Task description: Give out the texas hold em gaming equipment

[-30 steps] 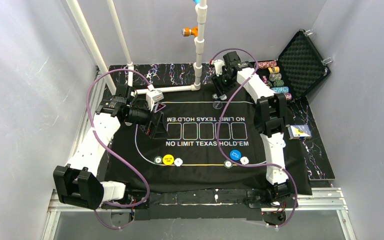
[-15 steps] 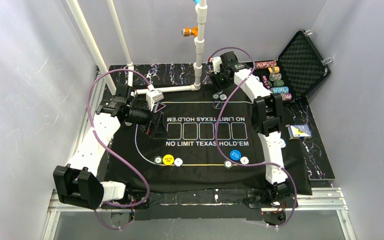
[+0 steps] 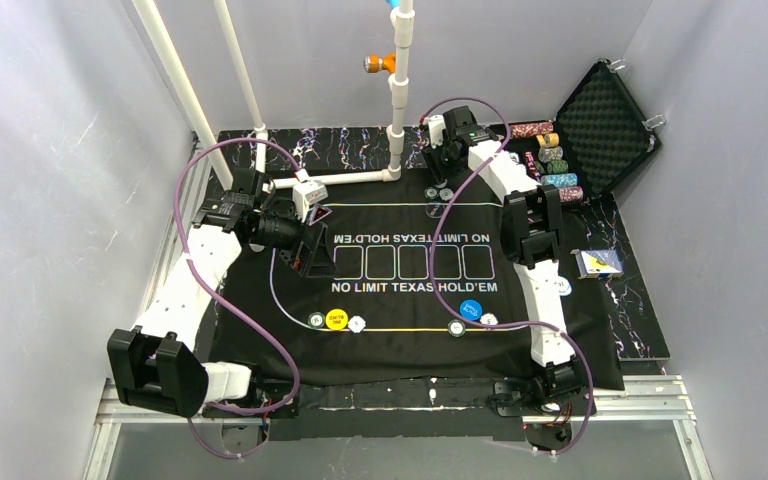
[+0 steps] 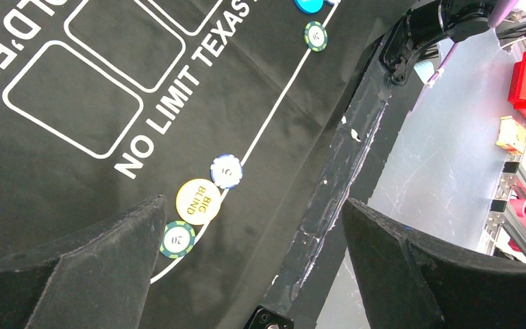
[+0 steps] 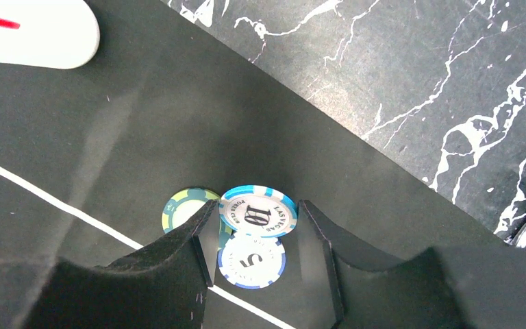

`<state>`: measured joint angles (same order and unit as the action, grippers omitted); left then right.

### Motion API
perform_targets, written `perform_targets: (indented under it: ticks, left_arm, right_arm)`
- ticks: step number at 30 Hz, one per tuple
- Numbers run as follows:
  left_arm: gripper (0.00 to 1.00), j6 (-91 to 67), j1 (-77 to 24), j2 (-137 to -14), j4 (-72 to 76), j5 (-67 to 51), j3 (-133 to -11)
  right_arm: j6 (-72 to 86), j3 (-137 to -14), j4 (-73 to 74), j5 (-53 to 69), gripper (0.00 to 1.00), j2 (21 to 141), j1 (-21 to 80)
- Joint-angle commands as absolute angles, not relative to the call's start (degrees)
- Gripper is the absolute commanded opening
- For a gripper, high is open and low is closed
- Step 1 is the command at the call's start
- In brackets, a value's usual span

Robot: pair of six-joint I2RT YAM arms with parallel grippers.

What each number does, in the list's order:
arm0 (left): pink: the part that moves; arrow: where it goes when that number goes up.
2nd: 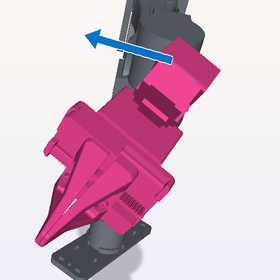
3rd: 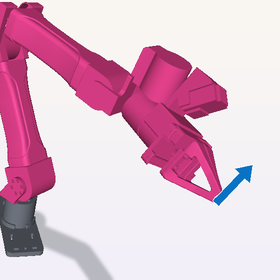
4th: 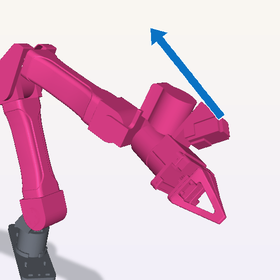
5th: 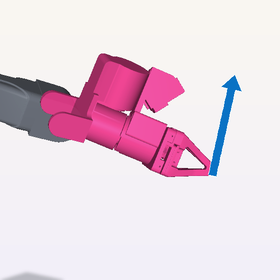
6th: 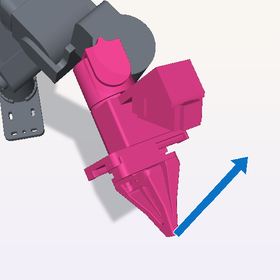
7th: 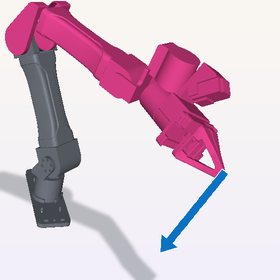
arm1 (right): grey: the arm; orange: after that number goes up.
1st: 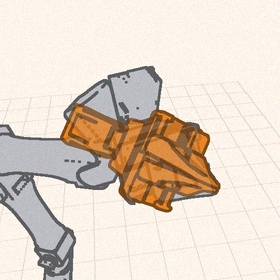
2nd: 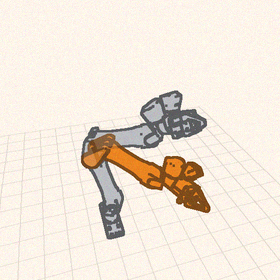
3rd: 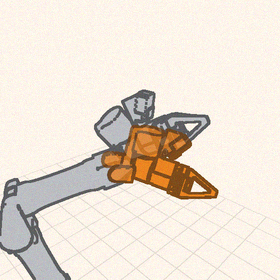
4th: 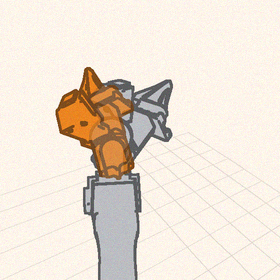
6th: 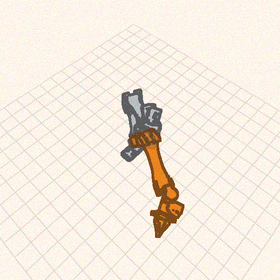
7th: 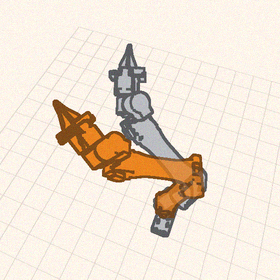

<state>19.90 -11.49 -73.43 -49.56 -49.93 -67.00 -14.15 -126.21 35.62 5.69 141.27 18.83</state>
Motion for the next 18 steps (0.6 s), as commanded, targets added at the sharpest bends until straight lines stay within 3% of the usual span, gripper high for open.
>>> perform_targets:
  ticks: [1,5,7,10,13,18]
  left_arm:
    - [0.99,20.12,-11.69,-73.08,-50.74,-50.24,-67.85]
    - [0.99,20.05,-11.69,-73.10,-50.71,-50.19,-67.89]
    - [0.99,20.10,-11.69,-73.04,-50.80,-50.19,-67.94]
    - [0.99,20.04,-11.69,-72.89,-50.81,-50.10,-68.00]
    - [0.99,20.11,-11.69,-72.76,-50.83,-50.03,-67.81]
    - [0.99,20.16,-11.69,-72.41,-50.83,-50.14,-67.37]
  right_arm:
    - [-13.28,-128.93,32.61,5.10,0.38,142.06,18.81]
    - [-13.21,-128.94,32.45,4.92,0.44,142.18,18.81]
    - [-13.06,-129.02,32.58,4.84,0.59,142.12,18.81]
    - [-13.17,-128.94,33.05,4.35,0.71,141.23,18.81]
    - [-13.23,-127.28,33.23,4.04,0.76,138.32,18.66]
    - [-14.76,-122.30,35.85,5.86,0.76,130.96,18.00]
